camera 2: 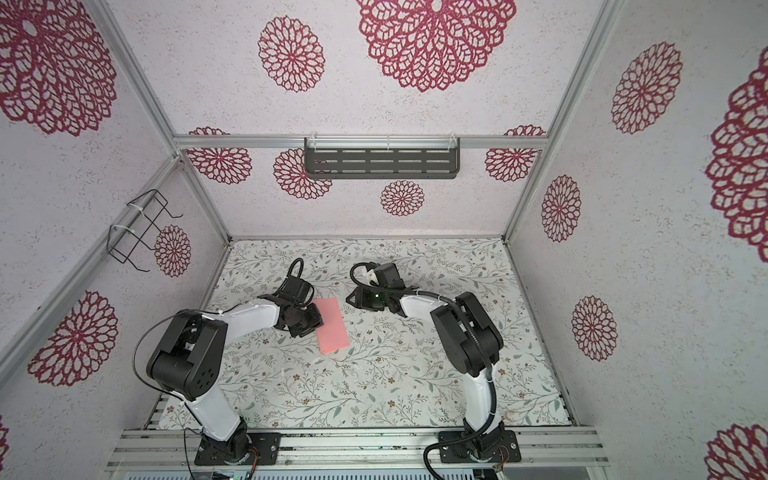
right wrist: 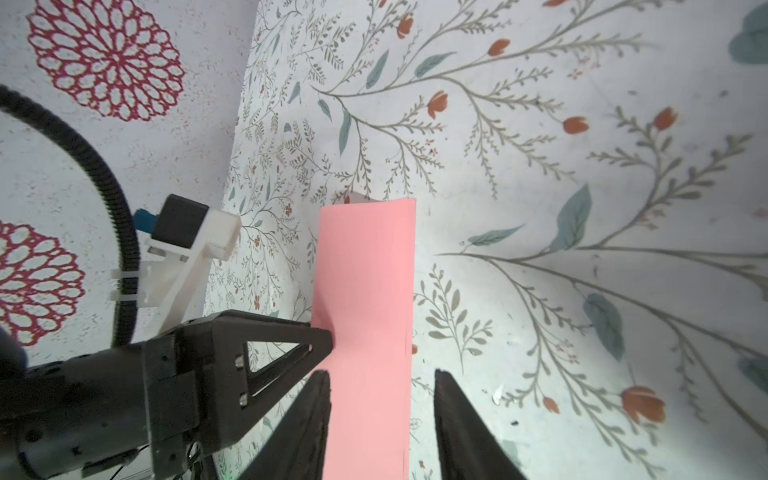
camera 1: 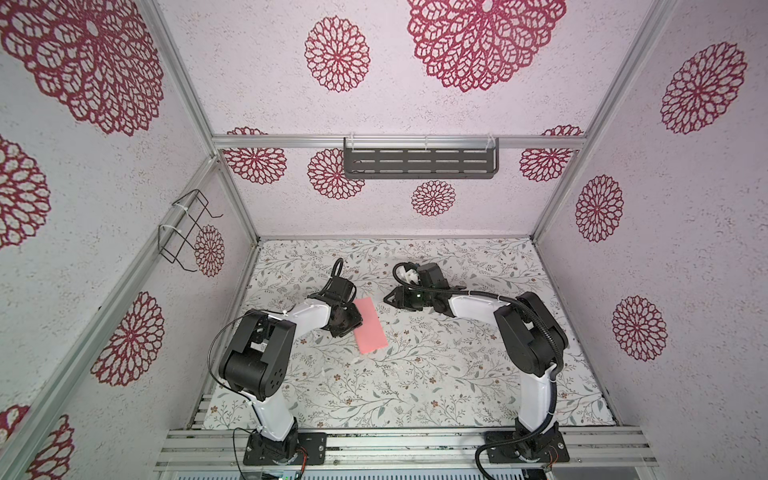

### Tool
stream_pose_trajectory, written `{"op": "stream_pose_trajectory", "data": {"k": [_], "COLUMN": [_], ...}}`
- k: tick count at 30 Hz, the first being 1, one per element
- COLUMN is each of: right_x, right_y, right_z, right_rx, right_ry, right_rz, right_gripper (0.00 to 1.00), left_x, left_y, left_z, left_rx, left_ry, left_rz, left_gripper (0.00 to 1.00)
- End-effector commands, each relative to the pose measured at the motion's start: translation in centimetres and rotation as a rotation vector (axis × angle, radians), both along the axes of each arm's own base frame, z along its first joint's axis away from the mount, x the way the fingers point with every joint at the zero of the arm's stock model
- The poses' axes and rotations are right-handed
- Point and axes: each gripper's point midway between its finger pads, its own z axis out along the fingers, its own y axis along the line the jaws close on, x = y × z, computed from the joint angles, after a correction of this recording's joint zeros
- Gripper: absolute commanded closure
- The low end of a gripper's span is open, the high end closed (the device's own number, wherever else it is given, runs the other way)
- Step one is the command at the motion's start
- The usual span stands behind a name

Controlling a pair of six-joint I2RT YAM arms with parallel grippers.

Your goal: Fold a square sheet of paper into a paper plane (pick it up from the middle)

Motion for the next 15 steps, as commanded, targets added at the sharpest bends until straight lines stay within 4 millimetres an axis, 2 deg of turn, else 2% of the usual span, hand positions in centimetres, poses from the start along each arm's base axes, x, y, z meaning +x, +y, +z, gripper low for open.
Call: {"op": "stream_pose_trajectory", "data": {"k": [1, 15], "right_x": [0.5, -0.4], "right_y": [0.3, 1.0], "right_z": [1.1, 0.2], "right_rx": [0.025, 0.051], "right_ry": [-0.035, 0.001], "right_rz": [-0.009, 0.043], "right_gripper": [0.55, 0.56], "left_x": [-4.0, -5.7], "left_y": [2.5, 2.4], "left_z": [-3.8, -6.1], "left_rx": [0.14, 0.211], "left_ry": [0.189, 0.29], "left_rz": [0.046, -0.088], "left_gripper": [0.62, 0.61]}}
